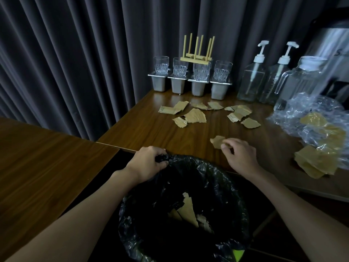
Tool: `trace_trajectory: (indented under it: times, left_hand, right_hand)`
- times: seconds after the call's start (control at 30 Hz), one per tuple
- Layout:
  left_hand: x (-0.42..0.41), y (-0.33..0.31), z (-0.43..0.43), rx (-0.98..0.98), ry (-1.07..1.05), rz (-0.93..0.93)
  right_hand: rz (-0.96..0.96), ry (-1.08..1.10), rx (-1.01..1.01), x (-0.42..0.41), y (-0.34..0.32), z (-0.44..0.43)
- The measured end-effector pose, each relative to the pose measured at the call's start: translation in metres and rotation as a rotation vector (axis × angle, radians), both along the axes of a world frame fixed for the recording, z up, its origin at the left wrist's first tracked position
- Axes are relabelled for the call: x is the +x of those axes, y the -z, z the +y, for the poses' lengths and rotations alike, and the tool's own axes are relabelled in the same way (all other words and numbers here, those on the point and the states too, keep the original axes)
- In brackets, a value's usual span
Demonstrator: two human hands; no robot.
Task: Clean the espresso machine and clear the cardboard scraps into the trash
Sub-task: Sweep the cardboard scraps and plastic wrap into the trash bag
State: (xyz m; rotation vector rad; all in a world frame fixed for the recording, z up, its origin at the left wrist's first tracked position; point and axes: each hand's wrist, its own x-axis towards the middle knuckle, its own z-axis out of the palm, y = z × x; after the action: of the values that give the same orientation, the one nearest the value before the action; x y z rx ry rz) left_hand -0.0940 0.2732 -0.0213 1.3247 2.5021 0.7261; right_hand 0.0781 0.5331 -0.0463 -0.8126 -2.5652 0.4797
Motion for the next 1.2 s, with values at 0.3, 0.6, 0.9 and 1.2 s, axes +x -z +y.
trace_trajectory:
  times: [0.3,0.6,0.9,1.2]
  left_hand:
    - [-0.001,0.000,0.000,0.002,-0.015,-0.005]
    - [-0.003,0.001,-0.001,0.009,-0.021,-0.020]
    - [-0.003,0.001,-0.002,0.020,-0.018,-0.027]
    - [-0.005,0.001,-0.002,0.003,-0.008,-0.029]
  right_hand:
    - [-0.015,-0.012,-0.103,-0.001,-0.005,-0.003]
    - [0.243,-0.138,-0.851,-0.002,-0.043,-0.019]
    - [0.063,-0.313,-0.516,-0.053,-0.019,-0.028]
    - [-0.144,-0.369,0.037,-0.122,-0.001,-0.017]
